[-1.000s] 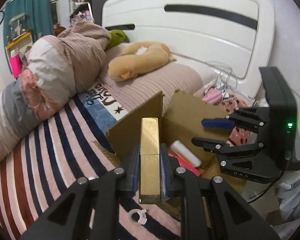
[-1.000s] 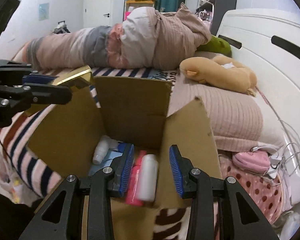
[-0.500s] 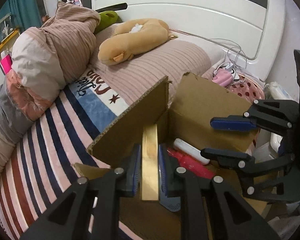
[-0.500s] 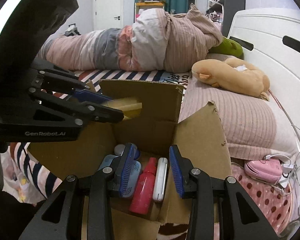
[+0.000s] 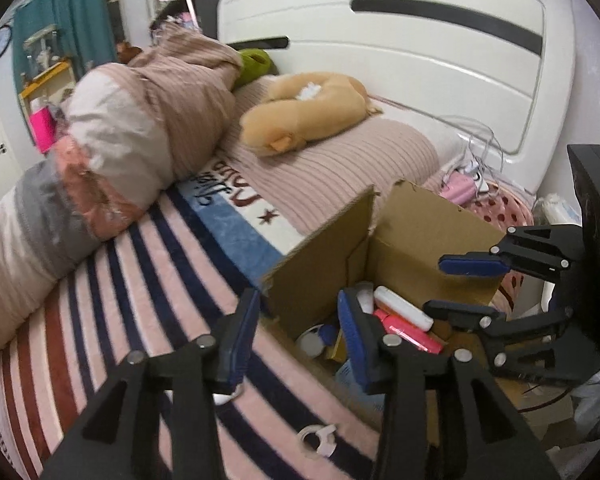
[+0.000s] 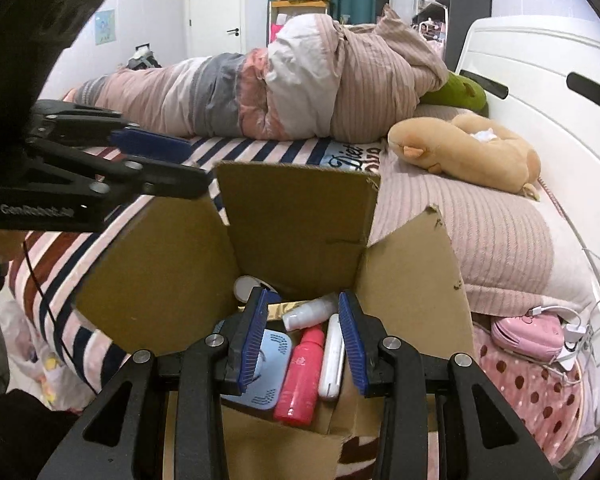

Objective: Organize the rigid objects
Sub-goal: 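Grasp the white earbud case with the left gripper while the right grasps the tape roll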

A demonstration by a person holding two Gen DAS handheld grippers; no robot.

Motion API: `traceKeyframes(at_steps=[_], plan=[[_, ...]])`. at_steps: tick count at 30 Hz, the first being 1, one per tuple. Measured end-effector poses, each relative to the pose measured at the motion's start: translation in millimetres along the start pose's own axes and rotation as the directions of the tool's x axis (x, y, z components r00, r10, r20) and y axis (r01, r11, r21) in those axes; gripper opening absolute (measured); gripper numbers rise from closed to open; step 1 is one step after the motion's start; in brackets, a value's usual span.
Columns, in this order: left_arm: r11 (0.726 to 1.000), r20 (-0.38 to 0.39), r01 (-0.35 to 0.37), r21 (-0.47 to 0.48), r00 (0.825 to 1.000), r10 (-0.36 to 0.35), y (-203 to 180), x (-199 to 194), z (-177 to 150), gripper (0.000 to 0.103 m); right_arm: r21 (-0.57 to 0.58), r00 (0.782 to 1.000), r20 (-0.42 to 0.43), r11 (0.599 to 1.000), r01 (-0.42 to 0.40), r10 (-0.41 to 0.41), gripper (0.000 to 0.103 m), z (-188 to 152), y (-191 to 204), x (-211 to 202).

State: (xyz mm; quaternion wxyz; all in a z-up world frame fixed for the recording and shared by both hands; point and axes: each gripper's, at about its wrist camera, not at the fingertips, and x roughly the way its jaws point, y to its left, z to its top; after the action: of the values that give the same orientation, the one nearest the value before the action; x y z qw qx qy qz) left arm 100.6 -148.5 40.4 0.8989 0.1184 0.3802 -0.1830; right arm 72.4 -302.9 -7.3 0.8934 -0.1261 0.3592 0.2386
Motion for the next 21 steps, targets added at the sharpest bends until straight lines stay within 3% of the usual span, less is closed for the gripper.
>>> traceKeyframes(at_steps=[7, 11, 13, 16, 21], plan=[[0.995, 0.044, -0.075, -0.072, 0.996, 0.078, 37, -49, -39, 0.05, -0.031, 0.996, 0.062, 0.998, -0.064, 0.065, 0.033, 13, 45, -30], [0.988, 0.041, -0.094, -0.123, 0.994, 0.1, 67, -62, -71, 0.053, -0.057, 0.986, 0.087, 0.989, -0.137, 0.142, 0.033, 20, 84, -40], [0.986, 0.042, -0.096, -0.138, 0.994, 0.103, 80, -64, -86, 0.061, -0.073, 0.983, 0.09, 0.986, -0.151, 0.157, 0.033, 22, 103, -39], [0.985, 0.049, -0.071, -0.16, 0.996, 0.079, 97, -59, -107, 0.065, -0.085, 0.977, 0.075, 0.978, -0.193, 0.199, 0.033, 21, 131, -30], [0.978, 0.032, 0.011, -0.21, 0.999, -0.005, 123, -17, -142, 0.065, -0.105, 0.972, 0.002, 0.966, -0.235, 0.237, 0.033, 11, 171, 1]])
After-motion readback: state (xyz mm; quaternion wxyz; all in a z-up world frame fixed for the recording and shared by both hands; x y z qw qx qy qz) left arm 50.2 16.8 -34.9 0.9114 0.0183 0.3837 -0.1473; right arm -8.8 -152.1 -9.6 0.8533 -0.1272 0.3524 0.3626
